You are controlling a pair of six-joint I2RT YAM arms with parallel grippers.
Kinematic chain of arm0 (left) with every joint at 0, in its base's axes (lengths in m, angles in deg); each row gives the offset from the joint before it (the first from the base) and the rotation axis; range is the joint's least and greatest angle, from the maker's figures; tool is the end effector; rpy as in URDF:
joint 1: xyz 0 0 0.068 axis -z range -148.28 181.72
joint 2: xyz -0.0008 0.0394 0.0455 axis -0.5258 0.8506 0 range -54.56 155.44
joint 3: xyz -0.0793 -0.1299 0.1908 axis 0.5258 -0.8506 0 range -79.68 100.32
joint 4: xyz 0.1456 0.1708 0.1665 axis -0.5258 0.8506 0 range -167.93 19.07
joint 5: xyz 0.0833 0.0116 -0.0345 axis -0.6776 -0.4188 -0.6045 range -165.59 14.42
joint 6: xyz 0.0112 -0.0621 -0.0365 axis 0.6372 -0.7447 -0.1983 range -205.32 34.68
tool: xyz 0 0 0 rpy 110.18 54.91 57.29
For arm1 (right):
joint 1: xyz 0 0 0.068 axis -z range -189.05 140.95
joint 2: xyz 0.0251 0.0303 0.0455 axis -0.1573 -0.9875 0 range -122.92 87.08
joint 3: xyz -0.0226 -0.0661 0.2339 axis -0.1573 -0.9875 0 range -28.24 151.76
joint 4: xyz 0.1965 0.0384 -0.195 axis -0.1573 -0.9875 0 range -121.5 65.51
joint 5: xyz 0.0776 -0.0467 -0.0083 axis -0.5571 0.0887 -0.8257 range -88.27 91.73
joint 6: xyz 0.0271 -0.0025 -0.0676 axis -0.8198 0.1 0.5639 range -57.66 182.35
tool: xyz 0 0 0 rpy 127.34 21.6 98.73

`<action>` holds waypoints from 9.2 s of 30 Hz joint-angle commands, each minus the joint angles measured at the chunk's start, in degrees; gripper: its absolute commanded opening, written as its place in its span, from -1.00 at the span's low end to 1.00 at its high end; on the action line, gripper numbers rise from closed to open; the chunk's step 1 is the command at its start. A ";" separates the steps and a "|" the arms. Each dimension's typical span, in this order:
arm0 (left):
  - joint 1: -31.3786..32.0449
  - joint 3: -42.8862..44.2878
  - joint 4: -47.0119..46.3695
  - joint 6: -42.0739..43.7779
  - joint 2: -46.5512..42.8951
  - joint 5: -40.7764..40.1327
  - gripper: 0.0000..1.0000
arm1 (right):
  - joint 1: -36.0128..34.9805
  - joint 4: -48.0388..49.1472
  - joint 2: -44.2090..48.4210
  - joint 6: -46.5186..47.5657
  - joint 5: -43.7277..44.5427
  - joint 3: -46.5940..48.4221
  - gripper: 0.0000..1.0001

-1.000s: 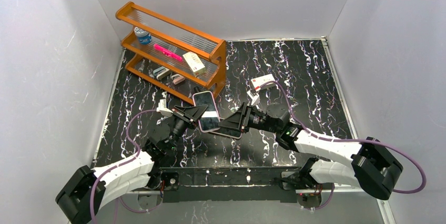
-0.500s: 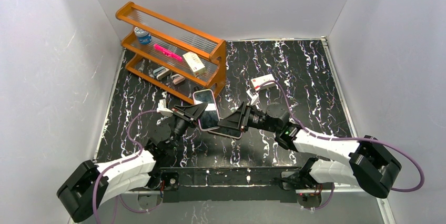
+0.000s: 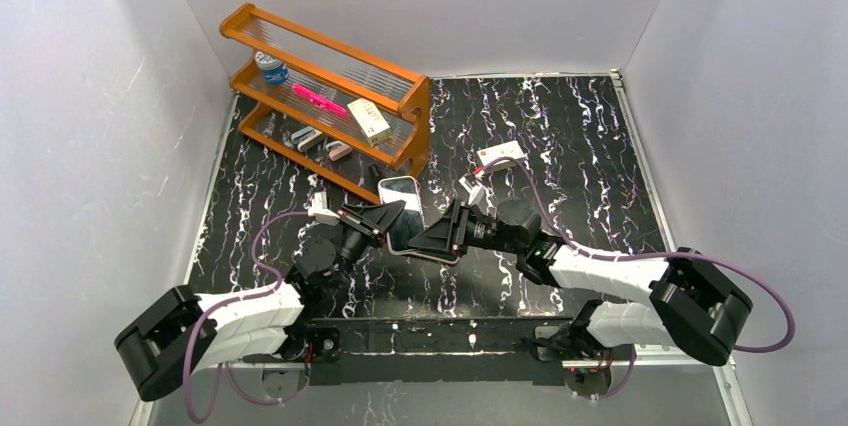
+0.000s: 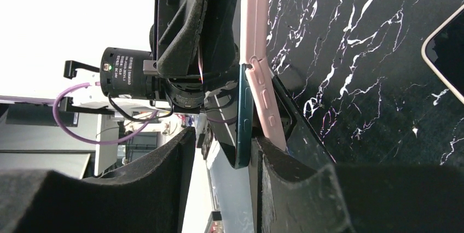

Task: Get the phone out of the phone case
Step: Remove the phone case from the phone, then place the phone case at the center of the board, then place the phone at the center of the board, then pick up the phone at the center of the board.

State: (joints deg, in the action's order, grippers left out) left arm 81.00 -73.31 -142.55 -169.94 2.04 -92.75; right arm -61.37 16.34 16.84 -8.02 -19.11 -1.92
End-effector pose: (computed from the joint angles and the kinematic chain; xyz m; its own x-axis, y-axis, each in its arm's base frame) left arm 0.1662 -0.1658 0.1772 -0.5201 -0.8539 -0.0179 0.2119 -0.1088 -0.9712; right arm 0.1683 0.2531 0.1869 -0.9122 0.2589 -0.3175 -0.2905 0.1377 0.9469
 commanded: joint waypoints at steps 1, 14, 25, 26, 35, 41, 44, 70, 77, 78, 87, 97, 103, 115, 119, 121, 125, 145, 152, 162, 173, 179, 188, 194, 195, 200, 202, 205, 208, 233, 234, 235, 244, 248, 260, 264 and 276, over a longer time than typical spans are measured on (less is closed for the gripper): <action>5.11 5.69 -18.83 -5.24 0.13 7.96 -1.00 | -0.30 -1.73 -2.56 2.76 4.68 1.63 -0.03; 5.59 -0.20 -18.55 4.82 1.41 11.03 -0.78 | 0.60 -1.06 7.04 5.81 7.63 -0.83 -0.81; 5.57 -3.76 -8.97 20.43 -2.17 13.33 0.36 | 2.45 -7.00 15.24 1.03 8.80 -6.51 -0.97; 5.57 -3.92 -8.09 21.62 -2.85 13.29 0.42 | 2.63 -7.72 15.80 0.95 9.15 -6.62 -0.97; 5.57 -4.41 2.18 31.76 -7.35 13.63 0.57 | 4.93 -8.38 16.96 -3.37 9.39 -6.90 -0.97; 5.57 -3.90 5.22 33.96 -7.02 13.82 0.57 | 5.10 -7.97 17.10 -4.67 9.22 -5.93 -0.97; 5.57 -4.01 6.62 34.59 -7.41 12.81 0.56 | 5.14 -8.60 18.08 -4.78 10.02 -5.94 -0.97; 5.57 -0.03 11.30 32.77 -4.06 14.90 0.36 | 5.35 -9.76 20.71 -4.95 11.00 -6.02 -0.97; 5.57 0.53 10.93 32.07 -1.57 14.31 0.35 | 5.30 -8.12 20.12 -5.10 9.81 -5.85 -0.97; 5.57 0.45 10.92 31.94 -1.43 14.02 0.34 | 5.36 -8.06 20.19 -5.13 9.63 -5.89 -0.97; 5.57 -0.23 10.43 28.12 -2.04 11.02 0.33 | 5.33 -7.82 20.56 -4.78 8.73 -5.77 -0.97; 5.57 1.40 0.79 20.68 3.14 10.24 0.31 | 5.30 -6.54 19.70 -4.67 4.90 -5.46 -0.97; 5.55 3.18 -4.41 20.37 6.08 10.14 0.23 | 5.33 -6.59 19.76 -5.38 3.16 -6.10 -0.97; 3.78 3.54 -18.37 18.94 12.56 10.69 0.15 | 5.37 -7.36 19.70 -5.39 0.83 -6.23 -0.97; 3.00 3.62 -22.27 17.68 14.58 11.01 0.05 | 5.34 -7.18 19.35 -5.32 0.32 -6.53 -0.97; 2.78 3.67 -22.86 17.27 14.85 10.88 0.03 | 5.37 -7.45 19.39 -5.26 0.12 -6.49 -0.97; 2.50 3.78 -23.47 17.06 14.53 10.40 -0.06 | 5.34 -8.76 19.86 -5.08 0.34 -6.59 -0.97; 2.32 5.47 -6.66 37.84 13.87 6.36 -1.00 | 5.29 -17.37 24.18 -3.04 0.04 -4.61 -0.97; 2.32 8.97 11.93 42.69 8.39 -1.98 -1.00 | 5.33 -23.89 27.81 -1.07 2.05 -2.81 -0.97; 2.10 12.17 34.07 41.27 -0.47 -7.51 -1.00 | 5.68 -33.79 31.64 3.25 8.42 -0.74 -0.97; -2.85 12.89 64.08 30.51 -12.71 -12.14 -1.00 | 18.54 -33.51 24.14 9.53 1.23 -0.71 -0.97; -19.70 11.35 68.79 29.93 -14.64 1.66 -1.00 | 25.06 -29.97 20.46 10.43 -3.79 -2.20 -0.97; -32.70 10.42 75.79 25.77 -13.88 4.37 -1.00 | 35.04 -30.53 18.88 12.97 -7.22 -3.83 -0.97; -34.30 6.05 68.65 23.43 -11.04 5.33 -1.00 | 41.10 -26.35 13.58 13.81 -10.17 -4.64 -0.97; -34.36 6.19 68.80 23.57 -10.68 4.71 -0.98 | 41.39 -25.61 12.34 13.96 -10.55 -4.55 -0.97; -34.52 7.06 71.86 23.64 -10.30 2.28 -0.55 | 42.90 -23.37 6.78 15.25 -10.06 -4.09 -0.97; -34.53 7.14 73.08 23.62 -11.01 1.62 -0.28 | 43.32 -22.65 4.80 15.86 -9.17 -3.97 -0.97; -34.62 7.89 75.70 24.07 -12.53 0.82 0.18 | 44.18 -21.90 1.80 16.51 -9.37 -3.53 -0.97; -34.63 9.23 79.12 24.66 -13.95 0.36 0.57 | 45.08 -21.16 -0.63 17.00 -9.22 -3.55 -0.97; -34.61 24.45 85.98 37.27 -12.96 17.97 0.96 | 48.79 -40.30 1.70 28.32 -0.06 -5.89 0.62; -34.60 24.55 85.45 37.31 -12.60 19.47 0.96 | 48.72 -41.53 2.78 28.62 0.36 -5.78 0.67; -34.61 24.60 85.15 37.46 -12.14 20.28 0.96 | 48.76 -42.77 3.87 28.89 0.24 -5.81 0.69; -34.63 24.35 84.40 39.17 -10.71 23.11 0.96 | 48.13 -47.85 15.44 32.18 -2.76 -7.10 0.97; -34.67 24.97 84.40 41.14 -12.26 22.59 0.96 | 45.31 -48.10 20.03 37.12 -3.36 -5.93 0.97; -34.60 27.57 86.51 41.38 -15.03 25.18 0.96 | 22.85 -42.31 9.83 55.90 3.84 5.70 0.97; -34.61 31.62 89.75 45.31 -17.63 22.75 0.96 | 17.10 -42.07 3.61 62.13 4.67 10.26 0.97; -34.62 33.80 89.43 59.54 -26.53 13.39 0.96 | 5.22 -54.69 -16.21 81.42 4.95 26.46 0.97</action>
State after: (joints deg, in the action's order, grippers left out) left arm 46.66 -37.93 -53.29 -115.89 -23.90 -75.53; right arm -53.76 -32.59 4.91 65.22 -16.03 18.52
